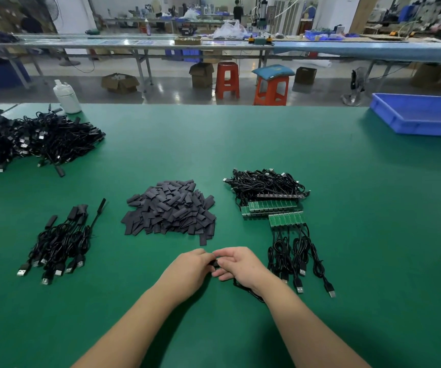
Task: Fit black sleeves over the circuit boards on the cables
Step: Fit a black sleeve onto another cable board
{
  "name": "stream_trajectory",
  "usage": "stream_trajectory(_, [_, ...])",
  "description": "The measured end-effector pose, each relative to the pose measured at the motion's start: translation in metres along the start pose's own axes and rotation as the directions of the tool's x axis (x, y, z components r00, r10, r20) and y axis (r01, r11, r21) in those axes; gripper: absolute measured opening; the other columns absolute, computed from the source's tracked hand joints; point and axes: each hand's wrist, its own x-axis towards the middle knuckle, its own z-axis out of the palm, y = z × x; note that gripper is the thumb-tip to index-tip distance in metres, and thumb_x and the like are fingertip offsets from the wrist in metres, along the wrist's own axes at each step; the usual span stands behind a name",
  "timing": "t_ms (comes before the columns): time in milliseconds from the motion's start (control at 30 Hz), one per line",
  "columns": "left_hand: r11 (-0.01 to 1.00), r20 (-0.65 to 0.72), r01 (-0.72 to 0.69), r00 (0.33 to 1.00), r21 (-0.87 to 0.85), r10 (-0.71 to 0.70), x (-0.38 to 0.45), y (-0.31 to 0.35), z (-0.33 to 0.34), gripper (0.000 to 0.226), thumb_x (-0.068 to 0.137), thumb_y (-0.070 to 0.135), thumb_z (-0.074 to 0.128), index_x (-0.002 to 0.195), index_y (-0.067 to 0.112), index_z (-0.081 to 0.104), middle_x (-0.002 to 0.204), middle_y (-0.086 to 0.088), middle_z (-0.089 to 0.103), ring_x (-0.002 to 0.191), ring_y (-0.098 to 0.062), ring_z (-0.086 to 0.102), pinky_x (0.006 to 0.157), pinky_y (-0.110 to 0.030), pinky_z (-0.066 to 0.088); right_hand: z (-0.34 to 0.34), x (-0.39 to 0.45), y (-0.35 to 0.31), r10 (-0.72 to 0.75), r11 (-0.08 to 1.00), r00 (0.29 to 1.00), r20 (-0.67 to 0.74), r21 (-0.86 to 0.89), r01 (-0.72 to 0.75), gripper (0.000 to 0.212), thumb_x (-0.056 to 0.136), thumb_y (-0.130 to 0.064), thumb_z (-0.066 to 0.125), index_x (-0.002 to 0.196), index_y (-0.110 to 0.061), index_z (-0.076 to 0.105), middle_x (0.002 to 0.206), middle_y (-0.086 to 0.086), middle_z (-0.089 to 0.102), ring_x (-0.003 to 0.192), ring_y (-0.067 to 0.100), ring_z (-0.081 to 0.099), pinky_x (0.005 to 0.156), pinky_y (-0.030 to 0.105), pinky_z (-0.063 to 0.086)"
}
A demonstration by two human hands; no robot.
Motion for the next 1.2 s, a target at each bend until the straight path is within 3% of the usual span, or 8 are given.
stream_trajectory(267, [0.998,0.031,-0.003,1.000,0.070,0.001,-0.002,0.006,-0.001,0.029,0.097,0.022,0.042,0.125,0.024,0.051,0.093,0.001,0.046,0.087,-0.028,0.058,0.076,-0.037,0.047,0.003,-0.002,0.000,-0.016,1.000,0.999,-0.029,-0.018,0.015,0.033,0.101,0.001,0.049,0.133,-0.002,0.056,0.098,0.012,0.071,0.072,0.011,0.070,0.069,0.022,0.056])
stream_trajectory(500, [0.998,0.022,0.042,0.999,0.036,-0.043,-0.003,0.010,-0.007,0.031,0.095,0.019,0.043,0.125,0.018,0.051,0.107,-0.001,0.047,0.091,-0.028,0.059,0.079,-0.040,0.049,0.007,-0.008,-0.006,-0.053,0.996,0.998,-0.034,-0.067,0.051,0.045,0.097,-0.001,0.056,0.142,-0.006,0.049,0.108,0.015,0.069,0.072,0.009,0.070,0.070,0.022,0.057])
stream_trajectory(667, [0.979,-0.093,0.026,0.995,-0.202,-0.045,-0.002,0.011,-0.011,0.046,0.086,0.004,0.042,0.130,0.018,0.048,0.120,0.003,0.046,0.101,-0.020,0.055,0.090,-0.035,0.047,0.013,-0.013,-0.013,-0.140,0.965,0.981,-0.135,-0.241,0.105,0.036,0.097,-0.006,0.056,0.133,-0.012,0.060,0.091,0.003,0.071,0.070,0.010,0.068,0.071,0.028,0.060])
stream_trajectory(767, [0.845,-0.287,0.073,0.922,-0.529,-0.259,0.002,0.016,-0.015,0.049,0.088,-0.003,0.048,0.130,0.023,0.049,0.118,0.006,0.054,0.091,-0.008,0.055,0.085,-0.021,0.044,0.013,-0.017,-0.026,-0.155,0.979,0.971,-0.184,-0.160,0.126,0.022,0.103,-0.011,0.048,0.120,-0.011,0.063,0.092,0.000,0.073,0.068,0.013,0.067,0.068,0.032,0.060])
stream_trajectory(833, [0.634,-0.191,0.133,0.889,-0.762,-0.416,0.003,0.021,-0.019,0.039,0.094,0.005,0.055,0.124,0.030,0.052,0.113,0.011,0.062,0.085,-0.009,0.060,0.076,-0.020,0.048,0.014,-0.020,-0.039,-0.124,0.988,0.968,-0.219,0.061,0.141,0.022,0.106,-0.010,0.041,0.114,-0.006,0.061,0.091,0.004,0.074,0.065,0.013,0.068,0.060,0.027,0.058])
stream_trajectory(933, [0.362,0.046,0.176,0.939,-0.916,-0.341,-0.003,0.028,-0.014,0.021,0.099,0.020,0.055,0.119,0.023,0.062,0.108,0.007,0.072,0.093,-0.008,0.065,0.082,-0.026,0.049,0.014,-0.023,-0.057,-0.071,0.929,0.964,-0.257,0.335,0.157,0.024,0.108,-0.013,0.035,0.108,-0.006,0.058,0.092,0.010,0.076,0.068,0.018,0.071,0.058,0.027,0.057])
stream_trajectory(1100, [0.253,0.125,0.188,0.961,-0.949,-0.246,-0.013,0.036,-0.001,0.015,0.098,0.015,0.059,0.104,0.004,0.068,0.087,-0.011,0.058,0.077,-0.018,0.053,0.082,-0.039,0.055,0.016,-0.024,-0.071,-0.038,0.853,0.960,-0.278,0.492,0.177,0.019,0.107,-0.012,0.032,0.107,-0.007,0.050,0.096,0.015,0.076,0.074,0.025,0.073,0.064,0.034,0.062])
stream_trajectory(1200, [0.302,0.101,0.170,0.968,-0.938,-0.231,-0.017,0.032,0.002,0.013,0.094,0.017,0.065,0.100,0.007,0.072,0.086,-0.010,0.063,0.079,-0.017,0.055,0.079,-0.030,0.052,0.016,-0.022,-0.070,-0.049,0.853,0.946,-0.321,0.479,0.207,0.018,0.107,-0.011,0.031,0.113,-0.007,0.047,0.104,0.018,0.074,0.078,0.025,0.073,0.070,0.034,0.062])
